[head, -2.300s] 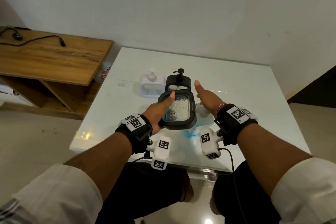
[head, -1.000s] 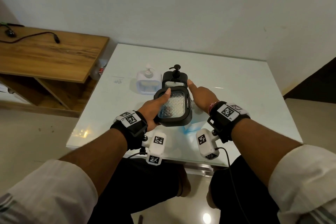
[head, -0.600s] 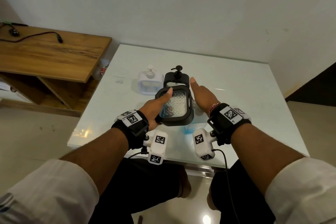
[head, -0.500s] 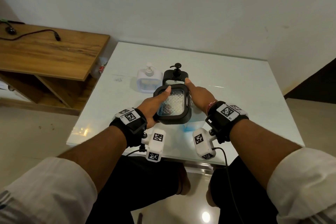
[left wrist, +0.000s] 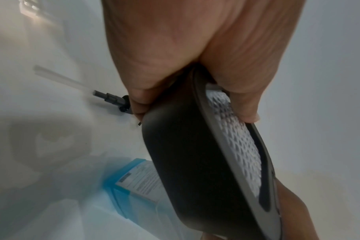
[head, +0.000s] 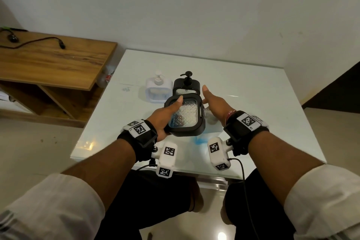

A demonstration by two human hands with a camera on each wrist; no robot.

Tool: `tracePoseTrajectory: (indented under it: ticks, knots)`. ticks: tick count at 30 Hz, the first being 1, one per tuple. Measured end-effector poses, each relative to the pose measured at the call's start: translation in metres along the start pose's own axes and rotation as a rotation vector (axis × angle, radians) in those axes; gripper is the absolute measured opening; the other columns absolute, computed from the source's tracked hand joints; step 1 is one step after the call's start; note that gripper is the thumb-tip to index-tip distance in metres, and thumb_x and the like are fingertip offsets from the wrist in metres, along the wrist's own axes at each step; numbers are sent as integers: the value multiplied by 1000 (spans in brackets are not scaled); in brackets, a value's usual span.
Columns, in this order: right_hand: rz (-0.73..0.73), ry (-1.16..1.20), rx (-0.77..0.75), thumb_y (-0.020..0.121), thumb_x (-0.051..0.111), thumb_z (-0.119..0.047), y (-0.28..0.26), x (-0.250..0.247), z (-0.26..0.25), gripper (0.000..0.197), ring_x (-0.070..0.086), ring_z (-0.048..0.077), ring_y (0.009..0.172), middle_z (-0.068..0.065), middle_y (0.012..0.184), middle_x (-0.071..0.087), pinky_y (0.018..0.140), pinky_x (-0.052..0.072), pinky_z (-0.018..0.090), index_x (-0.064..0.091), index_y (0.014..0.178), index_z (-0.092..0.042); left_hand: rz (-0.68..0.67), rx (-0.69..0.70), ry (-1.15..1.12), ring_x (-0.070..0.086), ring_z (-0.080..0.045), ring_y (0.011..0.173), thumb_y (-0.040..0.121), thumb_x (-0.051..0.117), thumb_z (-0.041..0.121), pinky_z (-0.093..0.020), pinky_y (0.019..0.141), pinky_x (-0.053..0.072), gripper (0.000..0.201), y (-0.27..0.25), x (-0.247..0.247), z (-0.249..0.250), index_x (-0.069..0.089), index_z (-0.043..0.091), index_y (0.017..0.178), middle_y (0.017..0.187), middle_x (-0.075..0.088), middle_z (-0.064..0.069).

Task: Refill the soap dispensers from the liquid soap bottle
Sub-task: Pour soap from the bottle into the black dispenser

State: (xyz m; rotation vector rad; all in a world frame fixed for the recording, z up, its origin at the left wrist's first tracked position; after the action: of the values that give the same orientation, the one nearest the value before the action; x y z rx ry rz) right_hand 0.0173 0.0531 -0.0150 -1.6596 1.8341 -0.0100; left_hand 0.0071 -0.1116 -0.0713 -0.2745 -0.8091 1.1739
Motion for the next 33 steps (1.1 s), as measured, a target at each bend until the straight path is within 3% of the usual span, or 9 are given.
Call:
tracePoseTrajectory:
  ticks: [4, 8, 11, 15, 18, 21, 23, 29, 33]
  knots:
    - [34, -88, 33, 99, 26, -60, 3, -5, 4, 71, 51, 23, 113, 11, 131, 57, 107, 33, 39, 61, 125, -4, 25, 20, 36, 71, -29, 113, 78, 75, 51, -45, 93, 58, 63, 4, -6, -2, 67, 15, 129, 122, 74, -11]
    - [34, -76, 28, 99, 27, -60, 4, -5, 8, 70, 54, 25, 113, 9, 115, 60, 110, 34, 42, 63, 121, -5, 65, 49, 72, 71, -32, 113, 63, 83, 53, -52, 102, 54, 83, 5, -12, -5, 66, 11, 133, 121, 75, -12]
    - [34, -55, 21, 99, 26, -61, 1, -1, 9, 71, 54, 26, 115, 8, 118, 58, 109, 35, 43, 63, 118, -4, 28, 34, -12, 70, -31, 116, 73, 79, 50, -48, 101, 54, 74, 4, -10, -4, 63, 13, 136, 125, 73, -11]
    - [26, 0, 40, 96, 23, -67, 3, -5, 11, 76, 52, 26, 117, 11, 125, 58, 111, 33, 45, 63, 115, -6, -25, 8, -50, 75, -25, 104, 89, 67, 44, -37, 80, 62, 51, -2, -4, -2, 66, 14, 131, 122, 74, -10]
    - [0, 46, 63, 91, 22, -74, 6, -7, 12, 76, 56, 31, 115, 15, 124, 61, 108, 38, 49, 64, 104, -12, -19, -11, -13, 70, -28, 114, 78, 72, 49, -41, 92, 57, 68, -4, -3, -5, 64, 15, 137, 125, 73, -10]
    - [-5, 51, 59, 90, 22, -76, 6, -7, 11, 75, 60, 31, 110, 16, 117, 64, 104, 42, 49, 64, 94, -15, 0, -17, -23, 69, -29, 117, 86, 69, 50, -43, 97, 55, 60, -1, -4, -5, 64, 17, 136, 125, 73, -9]
    - [-12, 57, 55, 90, 21, -75, 7, -7, 10, 73, 60, 31, 109, 16, 115, 65, 105, 42, 49, 64, 89, -15, 6, -22, -41, 71, -27, 111, 92, 66, 48, -41, 92, 57, 53, 0, -3, -5, 65, 17, 135, 123, 74, -9]
    - [-10, 53, 59, 93, 19, -72, 7, -9, 9, 75, 59, 30, 109, 15, 113, 64, 106, 39, 47, 65, 97, -12, -14, -30, -55, 75, -24, 98, 95, 64, 46, -36, 80, 59, 47, -2, -1, -4, 67, 17, 131, 118, 76, -8]
    - [61, -94, 35, 97, 24, -64, 8, -4, 8, 77, 58, 31, 105, 18, 115, 64, 97, 40, 38, 67, 108, -3, -8, -21, -45, 70, -28, 115, 84, 70, 49, -41, 94, 56, 61, -2, -1, -2, 65, 17, 135, 124, 73, -10]
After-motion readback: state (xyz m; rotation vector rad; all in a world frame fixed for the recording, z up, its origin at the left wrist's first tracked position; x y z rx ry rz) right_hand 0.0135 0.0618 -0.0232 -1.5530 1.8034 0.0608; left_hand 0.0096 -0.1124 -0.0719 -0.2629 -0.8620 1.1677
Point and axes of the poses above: each hand's wrist, its own y-axis towards the middle knuckle, its own x-axis out of the palm, z = x × y, the point moved 4 cm from there along y, towards the middle knuckle
